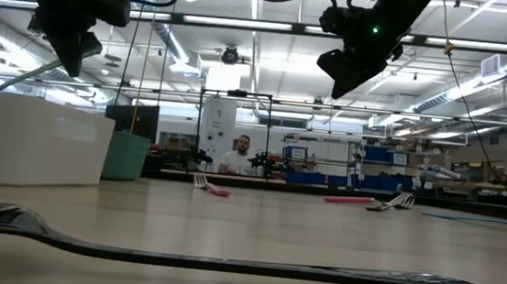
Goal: Sort silverware by color (type)
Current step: Put the blue fork into the white bin
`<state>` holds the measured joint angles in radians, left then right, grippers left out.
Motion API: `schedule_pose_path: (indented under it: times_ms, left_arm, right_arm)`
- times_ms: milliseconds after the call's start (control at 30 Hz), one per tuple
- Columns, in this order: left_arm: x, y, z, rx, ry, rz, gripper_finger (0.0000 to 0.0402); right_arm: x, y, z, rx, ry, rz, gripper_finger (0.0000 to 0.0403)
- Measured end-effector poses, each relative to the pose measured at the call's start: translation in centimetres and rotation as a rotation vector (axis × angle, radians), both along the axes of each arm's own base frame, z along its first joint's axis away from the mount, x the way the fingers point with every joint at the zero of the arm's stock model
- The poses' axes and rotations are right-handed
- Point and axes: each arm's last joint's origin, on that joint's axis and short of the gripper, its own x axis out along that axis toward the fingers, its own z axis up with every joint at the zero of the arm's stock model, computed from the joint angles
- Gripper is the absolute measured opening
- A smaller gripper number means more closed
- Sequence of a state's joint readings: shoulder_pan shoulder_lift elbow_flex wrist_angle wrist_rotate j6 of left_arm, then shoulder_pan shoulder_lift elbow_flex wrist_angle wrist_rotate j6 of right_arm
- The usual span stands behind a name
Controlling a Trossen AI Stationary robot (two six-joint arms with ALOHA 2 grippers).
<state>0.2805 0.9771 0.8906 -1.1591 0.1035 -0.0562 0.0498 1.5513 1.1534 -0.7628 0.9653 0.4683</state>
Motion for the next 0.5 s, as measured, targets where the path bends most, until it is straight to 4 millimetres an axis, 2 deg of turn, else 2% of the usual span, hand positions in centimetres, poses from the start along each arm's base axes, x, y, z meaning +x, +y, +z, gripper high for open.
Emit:
schedule_pose_path:
  times_ms: [333,500]
  left_arm:
    - [1.8,-1.1,-1.5,-0.041,0.117,-0.034,0.0015]
    - [2.5,-1.5,-2.2,-0.051,0.176,-0.061,0.0031]
  right_arm:
    - [0.0,0.0,0.0,0.0,0.0,0.0,0.0083]
    - [0.0,0.0,0.0,-0.004,0.013,0.008,0.0082]
